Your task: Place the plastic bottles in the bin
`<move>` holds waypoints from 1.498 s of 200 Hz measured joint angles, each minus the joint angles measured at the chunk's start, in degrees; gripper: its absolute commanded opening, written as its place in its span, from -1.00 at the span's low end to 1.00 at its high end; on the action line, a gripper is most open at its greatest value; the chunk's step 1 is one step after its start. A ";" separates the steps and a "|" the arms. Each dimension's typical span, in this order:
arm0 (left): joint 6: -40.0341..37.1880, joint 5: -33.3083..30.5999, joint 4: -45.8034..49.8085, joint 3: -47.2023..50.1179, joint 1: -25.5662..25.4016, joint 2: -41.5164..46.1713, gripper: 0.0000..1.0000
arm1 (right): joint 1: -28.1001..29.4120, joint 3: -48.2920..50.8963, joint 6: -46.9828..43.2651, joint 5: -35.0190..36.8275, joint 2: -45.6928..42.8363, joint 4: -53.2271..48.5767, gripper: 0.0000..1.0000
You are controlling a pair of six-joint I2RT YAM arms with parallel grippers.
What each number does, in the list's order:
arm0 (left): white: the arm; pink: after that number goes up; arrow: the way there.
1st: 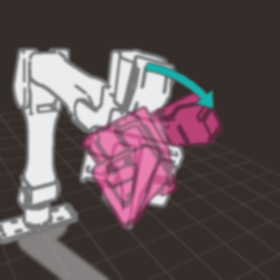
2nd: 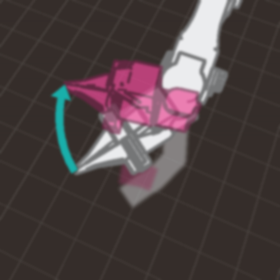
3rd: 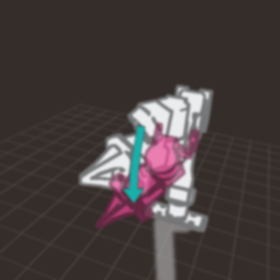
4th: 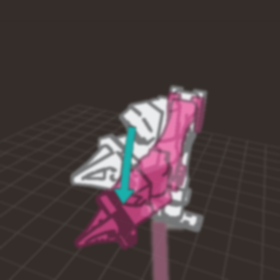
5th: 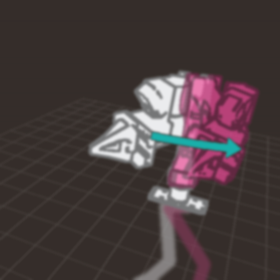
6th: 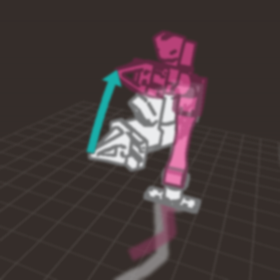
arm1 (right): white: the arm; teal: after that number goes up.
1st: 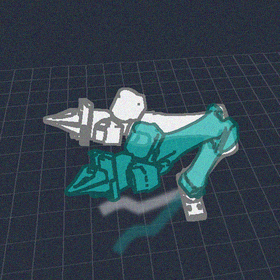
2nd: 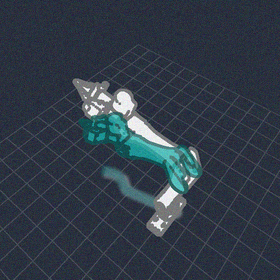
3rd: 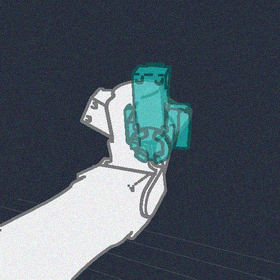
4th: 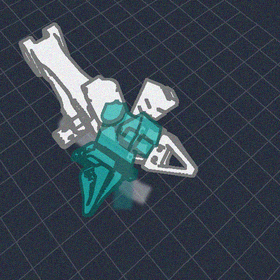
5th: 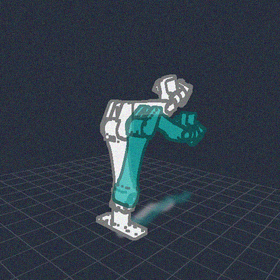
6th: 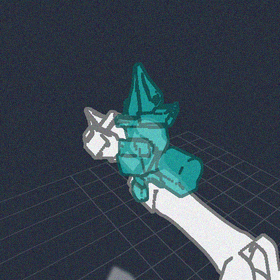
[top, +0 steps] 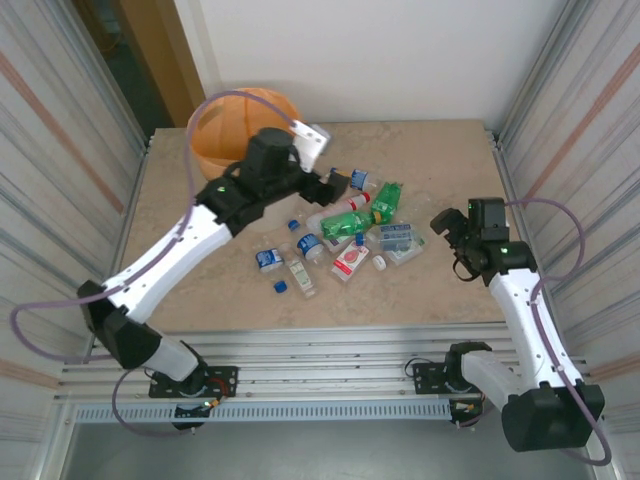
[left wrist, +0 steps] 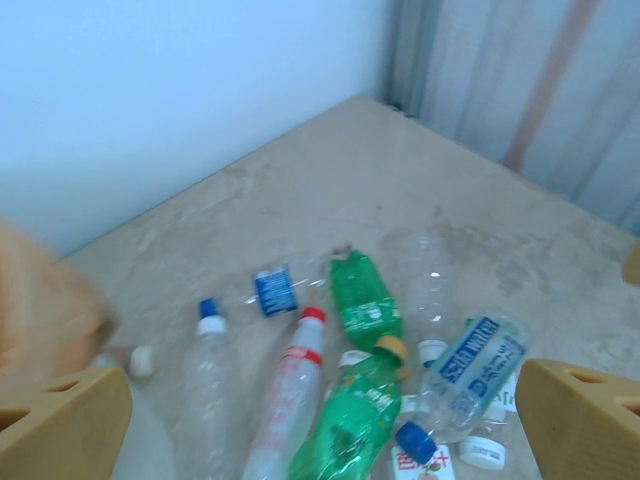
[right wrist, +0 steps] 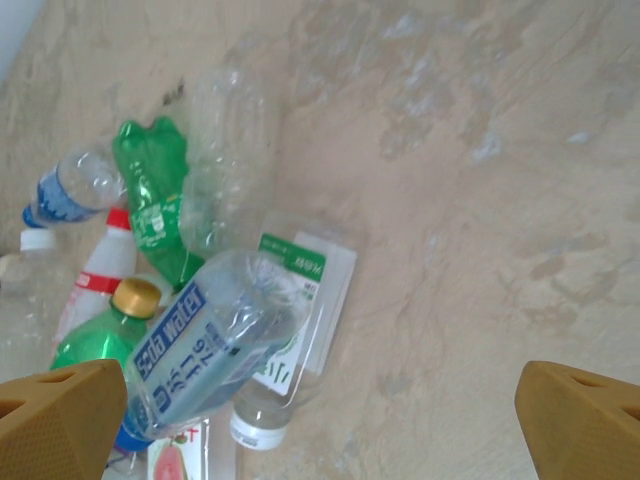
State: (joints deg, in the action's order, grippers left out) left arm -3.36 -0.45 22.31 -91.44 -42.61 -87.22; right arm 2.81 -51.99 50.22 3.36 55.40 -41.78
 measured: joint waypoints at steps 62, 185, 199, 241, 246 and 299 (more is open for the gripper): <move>-10.58 13.05 -4.02 -4.15 -3.65 -19.74 0.94 | -9.03 -0.61 -4.50 -2.23 -1.18 -2.67 0.96; -21.07 19.30 9.27 -26.91 -6.27 -44.46 0.91 | -10.82 -0.63 -7.28 -4.52 -2.80 -3.98 0.96; -21.29 18.80 10.40 -28.65 -6.27 -45.86 0.91 | -10.82 -0.63 -7.39 -4.57 -2.84 -4.00 0.96; -21.97 17.73 13.09 -31.93 -6.27 -48.81 0.90 | -10.82 -0.63 -7.41 -4.76 -2.97 -3.98 0.96; -22.03 17.53 13.35 -32.04 -6.27 -49.03 0.88 | -10.82 -0.63 -7.41 -4.76 -3.02 -3.96 0.96; -22.45 16.94 14.84 -32.24 -6.27 -50.38 0.57 | -10.82 -0.61 -7.41 -4.94 -3.34 -3.98 0.96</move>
State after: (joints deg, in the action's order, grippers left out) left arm -25.80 16.49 37.15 -123.68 -48.88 -137.60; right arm -8.01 -52.60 42.81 -1.58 52.05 -45.76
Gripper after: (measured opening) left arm 0.832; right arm 0.980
